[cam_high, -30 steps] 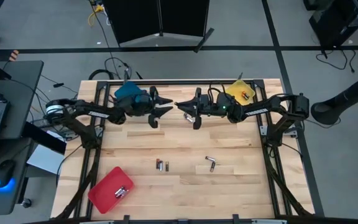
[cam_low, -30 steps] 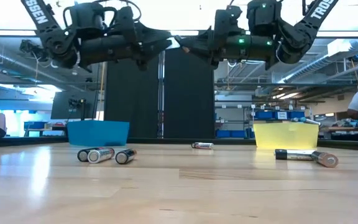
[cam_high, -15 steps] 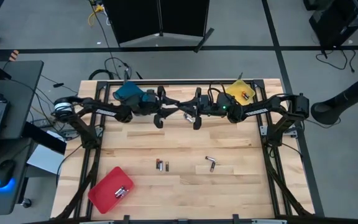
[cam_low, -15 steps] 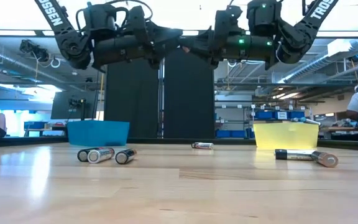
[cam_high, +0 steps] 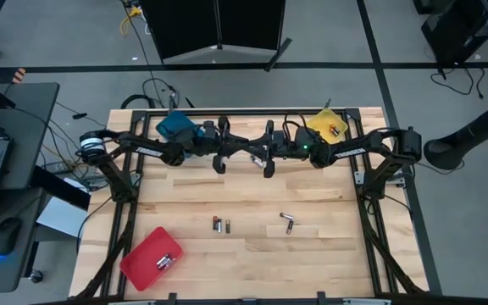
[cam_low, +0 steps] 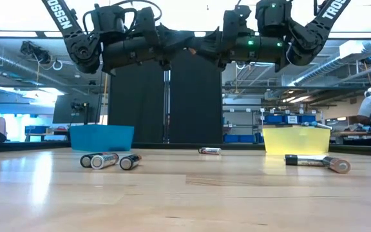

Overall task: Sort batteries
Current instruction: Put the top black brown battery into the blue bin

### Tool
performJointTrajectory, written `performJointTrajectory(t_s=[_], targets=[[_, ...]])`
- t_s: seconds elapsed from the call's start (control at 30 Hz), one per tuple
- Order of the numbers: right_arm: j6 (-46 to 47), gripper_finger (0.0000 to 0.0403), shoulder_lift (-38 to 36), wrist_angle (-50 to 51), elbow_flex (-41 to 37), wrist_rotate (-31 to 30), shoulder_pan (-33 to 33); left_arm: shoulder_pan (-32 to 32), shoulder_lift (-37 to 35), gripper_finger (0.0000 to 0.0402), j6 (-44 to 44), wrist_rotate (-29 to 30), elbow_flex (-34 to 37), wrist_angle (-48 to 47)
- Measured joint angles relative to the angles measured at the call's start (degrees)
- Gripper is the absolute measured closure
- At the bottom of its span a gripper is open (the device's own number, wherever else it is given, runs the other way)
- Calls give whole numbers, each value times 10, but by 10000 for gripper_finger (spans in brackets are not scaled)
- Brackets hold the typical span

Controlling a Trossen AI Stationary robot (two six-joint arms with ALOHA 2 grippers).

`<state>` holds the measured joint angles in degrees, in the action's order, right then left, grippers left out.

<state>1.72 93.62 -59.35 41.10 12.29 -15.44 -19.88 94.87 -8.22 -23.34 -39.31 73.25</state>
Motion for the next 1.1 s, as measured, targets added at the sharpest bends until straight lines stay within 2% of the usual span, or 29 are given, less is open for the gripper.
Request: performJointTrajectory(t_s=[0.17, 0.47, 0.6, 0.77, 0.87, 0.97, 1.1], targets=[[-2, 336, -1, 3, 0, -9, 1, 0, 0, 351, -4, -15, 0, 12], [-7, 216, -1, 23, 3, -23, 2, -16, -11, 351, -17, -32, 1, 11], [-8, 182, 1, 39, 0, -60, -3, -16, -18, 351, -20, -70, -13, 58], [-34, 159, 0, 88, 0, -63, -9, -31, -26, 351, -33, -109, -36, 35], [-43, 168, -2, 130, 0, -63, -12, -55, -53, 351, -40, -139, -47, -49], [-44, 202, -2, 189, 0, -62, -12, -82, -96, 351, -20, -150, -59, -187], [-49, 275, -2, 249, 0, -73, -13, -121, -165, 351, 52, -145, -101, -474]])
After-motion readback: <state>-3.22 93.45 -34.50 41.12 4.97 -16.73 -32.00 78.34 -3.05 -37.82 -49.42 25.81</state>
